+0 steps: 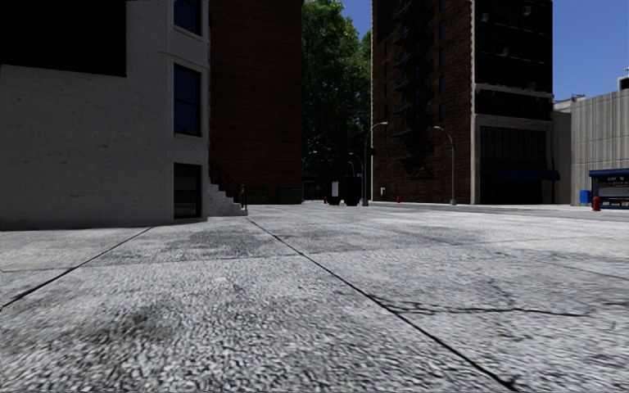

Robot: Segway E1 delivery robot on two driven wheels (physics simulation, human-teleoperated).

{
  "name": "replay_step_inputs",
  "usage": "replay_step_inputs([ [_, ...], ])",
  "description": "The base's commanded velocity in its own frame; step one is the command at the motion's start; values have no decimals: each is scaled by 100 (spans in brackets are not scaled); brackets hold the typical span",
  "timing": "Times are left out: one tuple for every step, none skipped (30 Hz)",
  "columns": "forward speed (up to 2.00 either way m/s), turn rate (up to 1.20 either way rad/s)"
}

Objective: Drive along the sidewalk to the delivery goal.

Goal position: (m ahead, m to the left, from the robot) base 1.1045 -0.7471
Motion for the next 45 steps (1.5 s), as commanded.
replay_step_inputs([
  [133, -53],
  [128, -65],
  [128, -65],
  [124, -69],
  [119, -70],
  [115, -70],
  [115, -70],
  [115, -70],
  [114, -70],
  [113, -70],
  [112, -70],
  [112, -70],
  [112, -70],
  [111, -70],
  [111, -70],
  [110, -68],
  [110, -68],
  [110, -57],
  [110, -41],
  [110, -31],
  [110, -31],
  [110, -20],
  [110, -7],
  [110, 0],
  [109, 0],
  [109, 0],
  [105, 0],
  [102, 0],
  [99, 0],
  [99, 0],
  [97, 0],
  [94, 0],
  [0, 0],
  [0, 0],
  [0, 0],
  [0, 0],
  [0, 0],
  [0, 0],
  [0, 0],
  [0, 0],
  [0, 0],
  [0, 0],
  [0, 0],
  [0, 0],
  [0, 0],
])
